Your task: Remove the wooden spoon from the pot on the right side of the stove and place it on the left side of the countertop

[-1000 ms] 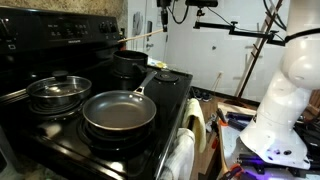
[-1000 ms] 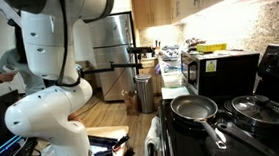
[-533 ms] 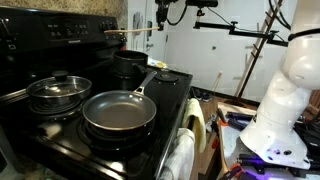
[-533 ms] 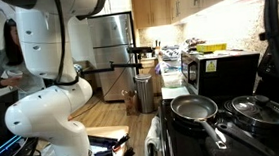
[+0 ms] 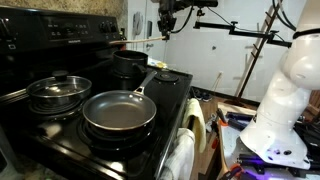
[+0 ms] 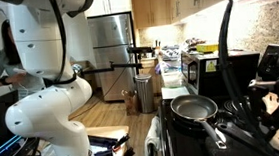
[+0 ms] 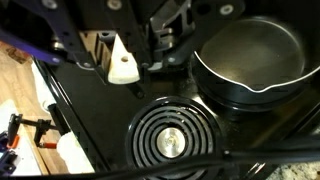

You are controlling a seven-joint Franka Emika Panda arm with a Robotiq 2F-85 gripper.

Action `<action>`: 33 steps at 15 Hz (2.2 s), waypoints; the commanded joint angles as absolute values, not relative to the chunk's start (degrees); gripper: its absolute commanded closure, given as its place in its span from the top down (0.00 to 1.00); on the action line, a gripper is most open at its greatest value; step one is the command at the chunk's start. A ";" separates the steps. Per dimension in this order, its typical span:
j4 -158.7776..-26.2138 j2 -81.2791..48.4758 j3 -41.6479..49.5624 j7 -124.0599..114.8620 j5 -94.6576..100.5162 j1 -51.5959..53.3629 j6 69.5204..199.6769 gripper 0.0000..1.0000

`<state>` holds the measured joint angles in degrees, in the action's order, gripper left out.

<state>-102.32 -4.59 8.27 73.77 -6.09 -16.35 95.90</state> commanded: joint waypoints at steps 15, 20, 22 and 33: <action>-118.97 5.41 6.89 80.84 0.87 -5.53 106.92 0.07; -119.68 3.42 3.77 85.09 4.50 -1.64 110.04 0.07; -119.97 3.10 2.63 85.92 5.98 -0.68 113.21 0.07; -119.33 2.47 0.91 87.29 4.45 0.79 115.71 0.07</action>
